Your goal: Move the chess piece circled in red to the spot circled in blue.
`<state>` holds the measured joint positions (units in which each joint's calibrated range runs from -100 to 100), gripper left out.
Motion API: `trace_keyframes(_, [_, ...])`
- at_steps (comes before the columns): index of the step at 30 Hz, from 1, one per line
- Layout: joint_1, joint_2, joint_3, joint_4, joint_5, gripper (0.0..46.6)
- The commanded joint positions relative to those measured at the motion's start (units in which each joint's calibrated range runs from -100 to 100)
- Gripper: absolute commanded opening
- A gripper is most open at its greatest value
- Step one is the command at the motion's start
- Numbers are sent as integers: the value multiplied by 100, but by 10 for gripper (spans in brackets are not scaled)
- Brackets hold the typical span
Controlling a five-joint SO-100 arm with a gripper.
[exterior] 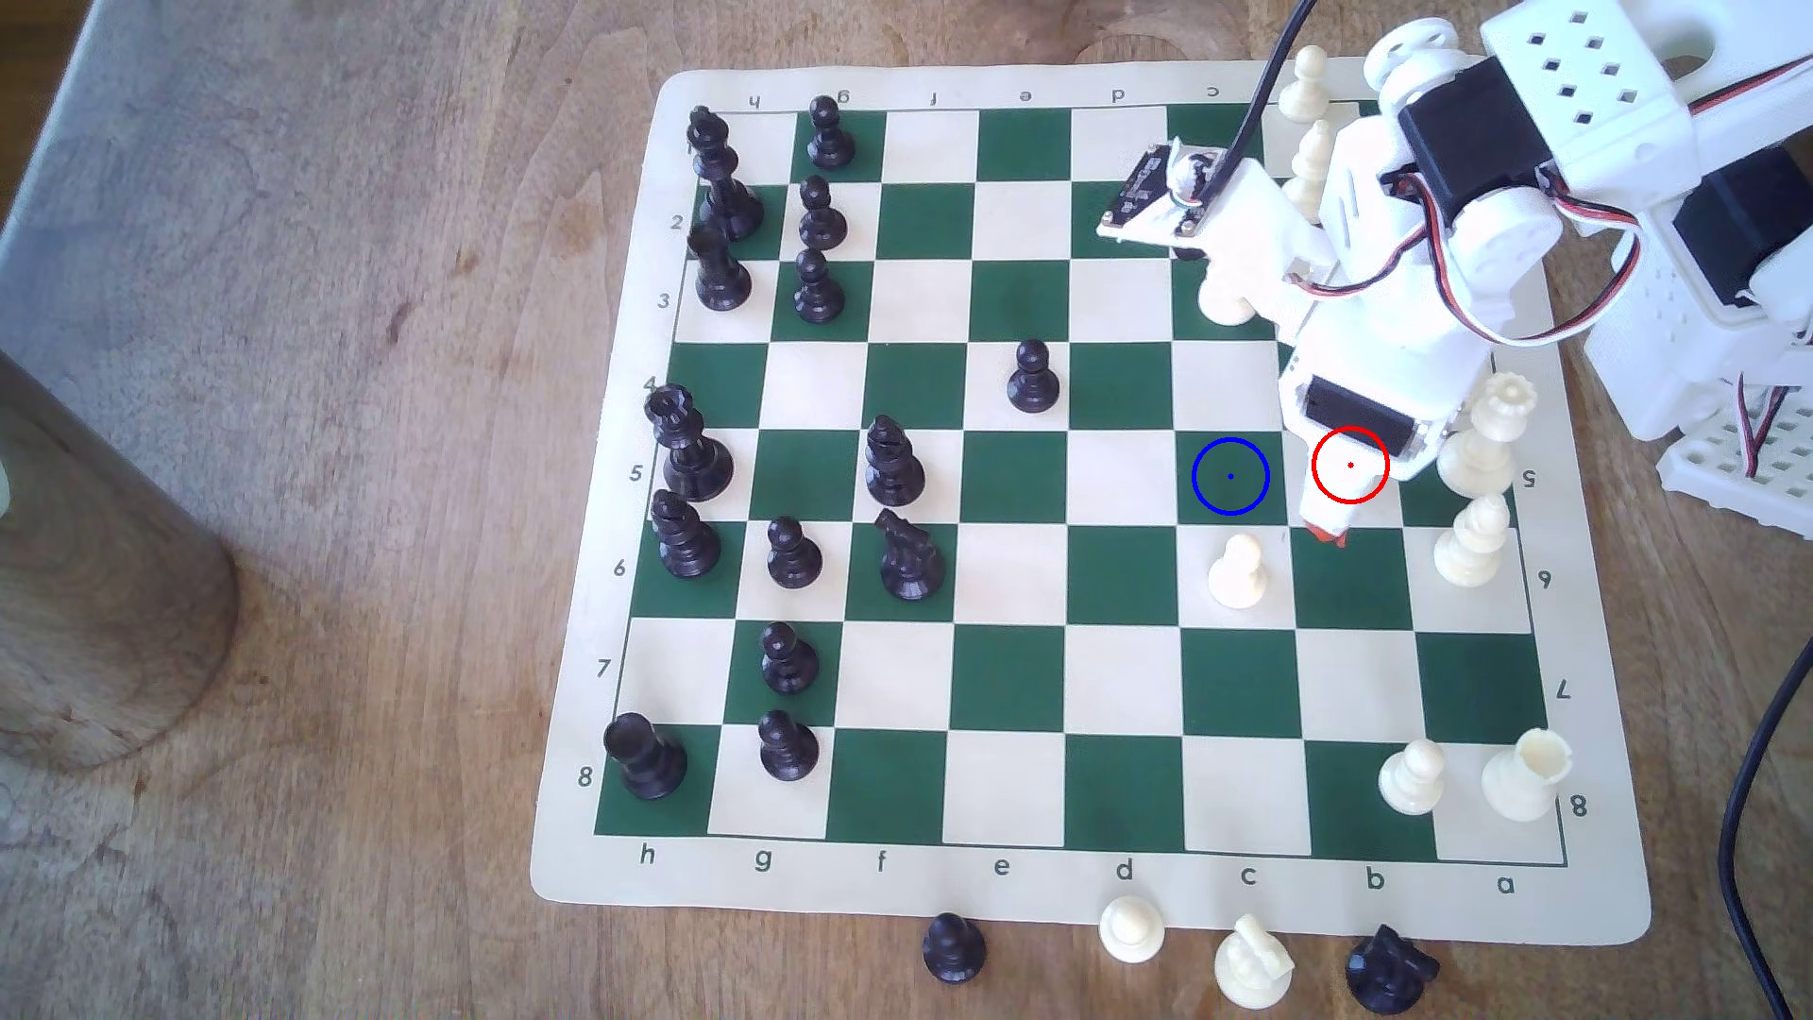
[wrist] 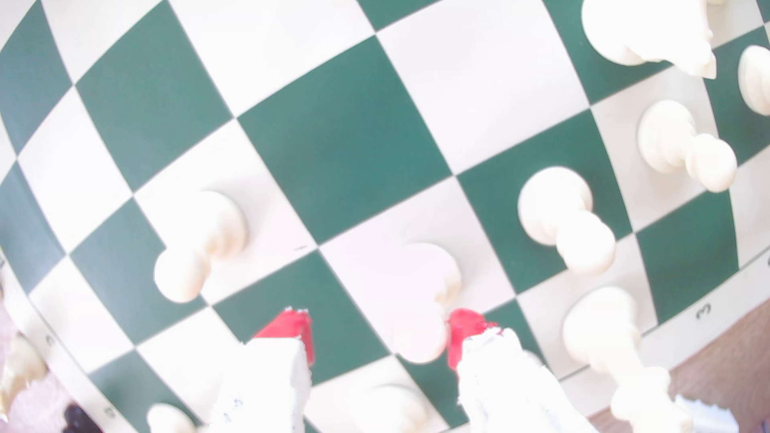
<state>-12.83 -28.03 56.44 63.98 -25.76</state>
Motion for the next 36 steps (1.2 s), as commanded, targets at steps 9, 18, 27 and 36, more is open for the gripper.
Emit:
trace_keyframes(9, [169,137,4,-248,63,168])
trace_keyframes(18, [247,129,32,-231,195,2])
trace_keyframes(27, [223,-118,41,-182,190,2])
trace_keyframes(36, [223,-720,-41,64,151,2])
